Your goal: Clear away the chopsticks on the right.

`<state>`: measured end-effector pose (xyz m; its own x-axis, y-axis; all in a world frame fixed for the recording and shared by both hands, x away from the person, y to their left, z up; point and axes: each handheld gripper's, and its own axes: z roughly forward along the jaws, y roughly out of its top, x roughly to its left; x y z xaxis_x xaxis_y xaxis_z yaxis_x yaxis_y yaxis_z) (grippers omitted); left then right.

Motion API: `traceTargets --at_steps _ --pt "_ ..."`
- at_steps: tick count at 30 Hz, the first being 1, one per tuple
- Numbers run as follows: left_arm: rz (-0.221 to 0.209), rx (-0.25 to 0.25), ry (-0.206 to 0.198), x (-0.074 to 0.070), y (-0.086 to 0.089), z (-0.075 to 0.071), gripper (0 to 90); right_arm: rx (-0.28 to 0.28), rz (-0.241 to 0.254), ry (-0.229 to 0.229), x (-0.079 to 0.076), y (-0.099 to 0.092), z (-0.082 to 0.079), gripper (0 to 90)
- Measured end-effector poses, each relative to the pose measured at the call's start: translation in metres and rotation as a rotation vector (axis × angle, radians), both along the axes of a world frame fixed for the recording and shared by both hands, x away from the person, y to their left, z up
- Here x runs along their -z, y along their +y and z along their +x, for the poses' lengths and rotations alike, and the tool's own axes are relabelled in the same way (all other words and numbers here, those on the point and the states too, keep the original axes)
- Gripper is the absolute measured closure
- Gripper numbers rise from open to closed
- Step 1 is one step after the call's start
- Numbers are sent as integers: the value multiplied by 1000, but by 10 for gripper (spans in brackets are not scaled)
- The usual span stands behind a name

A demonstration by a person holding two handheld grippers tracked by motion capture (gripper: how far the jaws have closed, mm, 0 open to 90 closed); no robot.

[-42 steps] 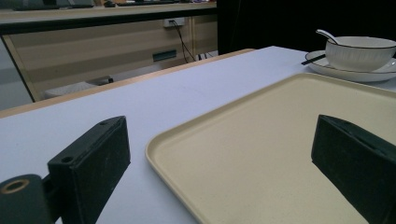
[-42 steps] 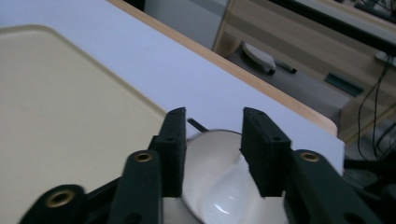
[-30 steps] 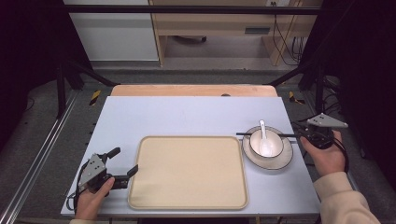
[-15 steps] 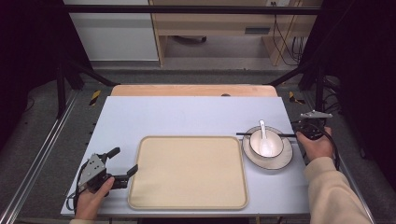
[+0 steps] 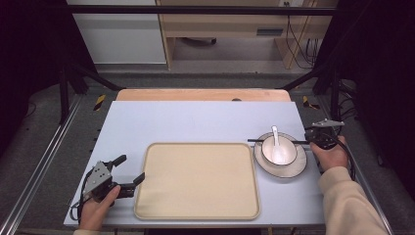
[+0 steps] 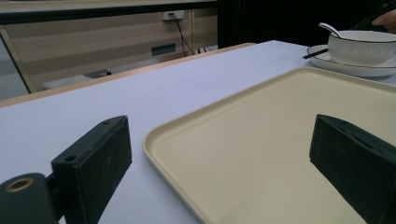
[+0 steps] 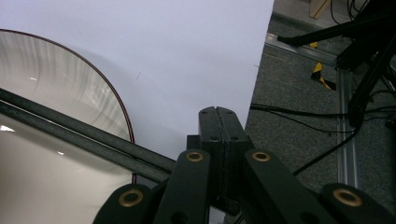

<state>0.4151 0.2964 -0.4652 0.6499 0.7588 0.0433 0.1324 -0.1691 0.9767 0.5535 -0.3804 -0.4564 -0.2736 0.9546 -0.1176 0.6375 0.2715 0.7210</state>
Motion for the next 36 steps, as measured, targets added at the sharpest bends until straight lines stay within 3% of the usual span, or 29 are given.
traceTargets --at_steps 5,14,17,19,21,24,31,36 --pt "1 1 3 0 0 0 62 9 16 12 2 -3 -11 900" --pt "7 0 5 1 -2 1 62 -40 39 18 0 -1 -44 900" --pt "13 2 9 1 -3 2 62 -55 51 22 -8 4 -59 900" --pt "13 2 10 1 -3 2 62 -57 43 15 -9 4 -61 893" --pt "11 2 10 1 -3 2 63 -73 34 -22 -14 3 -64 855" --pt "11 2 11 1 -3 2 62 -177 39 -42 -18 5 -66 817" --pt "16 4 13 1 -3 2 63 -243 44 -25 -13 8 -64 788" --pt "17 1 16 2 -2 2 63 -247 38 -22 -11 8 -60 792"
